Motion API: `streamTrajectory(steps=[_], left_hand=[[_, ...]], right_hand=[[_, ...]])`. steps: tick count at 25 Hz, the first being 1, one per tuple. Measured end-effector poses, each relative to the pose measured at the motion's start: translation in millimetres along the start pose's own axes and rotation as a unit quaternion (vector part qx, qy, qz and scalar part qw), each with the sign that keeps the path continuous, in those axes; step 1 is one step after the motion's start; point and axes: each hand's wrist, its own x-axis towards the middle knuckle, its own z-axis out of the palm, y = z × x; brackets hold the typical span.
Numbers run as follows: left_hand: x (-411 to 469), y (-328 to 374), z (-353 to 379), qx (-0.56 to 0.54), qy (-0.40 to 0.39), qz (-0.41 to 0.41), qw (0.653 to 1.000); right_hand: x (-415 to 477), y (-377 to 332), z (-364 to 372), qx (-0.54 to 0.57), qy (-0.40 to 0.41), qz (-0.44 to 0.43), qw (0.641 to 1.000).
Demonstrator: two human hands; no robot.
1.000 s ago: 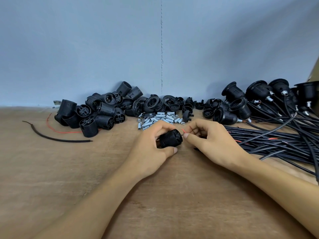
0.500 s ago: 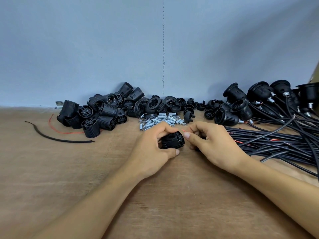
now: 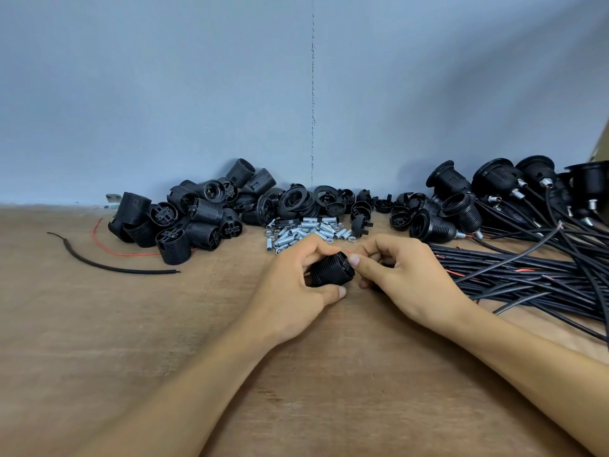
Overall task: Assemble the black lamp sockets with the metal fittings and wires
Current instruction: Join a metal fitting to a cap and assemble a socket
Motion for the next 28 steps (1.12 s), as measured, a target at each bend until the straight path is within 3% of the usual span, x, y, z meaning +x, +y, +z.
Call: streamTrajectory(steps=[11, 19, 28], left_hand=[[-1.4, 0.1, -1.4, -0.014, 0.011, 0.003, 1.0], [-0.8, -1.7, -7.7, -0.037, -0.007, -0.016, 0.999], [-1.9, -1.1, -5.7, -0.048, -0.023, -0.011, 0.999]], right_hand=[[-2.2, -1.5, 1.6, 0.022, 0.027, -0.019, 0.999], [-2.0, -3.8, -4.6, 0.033, -0.039, -0.068, 0.996], [-0.8, -3.5, -4.2, 0.054, -0.065, -0.022, 0.996]])
